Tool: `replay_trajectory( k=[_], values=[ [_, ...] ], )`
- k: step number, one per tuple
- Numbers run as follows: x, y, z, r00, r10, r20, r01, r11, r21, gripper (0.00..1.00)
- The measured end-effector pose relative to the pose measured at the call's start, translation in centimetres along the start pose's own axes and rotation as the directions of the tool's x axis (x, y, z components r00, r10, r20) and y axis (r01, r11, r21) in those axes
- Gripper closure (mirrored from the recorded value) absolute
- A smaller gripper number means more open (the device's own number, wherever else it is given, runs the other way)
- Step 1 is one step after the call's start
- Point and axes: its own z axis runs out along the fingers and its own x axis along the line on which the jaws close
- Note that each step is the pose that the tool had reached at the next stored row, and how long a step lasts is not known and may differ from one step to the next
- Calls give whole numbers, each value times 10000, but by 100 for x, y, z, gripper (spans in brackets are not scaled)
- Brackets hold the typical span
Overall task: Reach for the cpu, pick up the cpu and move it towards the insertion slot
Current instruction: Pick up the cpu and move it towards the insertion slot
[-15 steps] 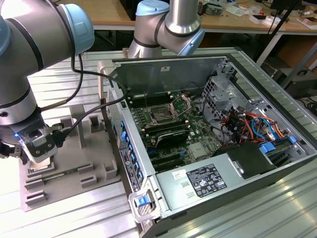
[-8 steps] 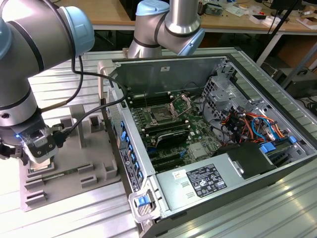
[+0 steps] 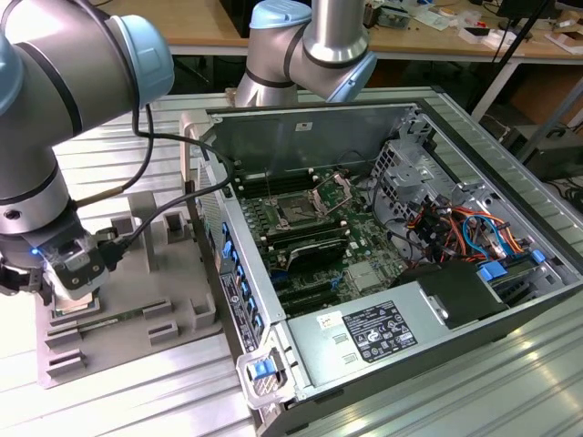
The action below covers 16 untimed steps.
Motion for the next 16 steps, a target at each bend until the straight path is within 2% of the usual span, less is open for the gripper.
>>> replay_trajectory(
  k=[16],
  values=[
    [14,-2,87,9994,-338,-14,338,9994,0,40]
  ],
)
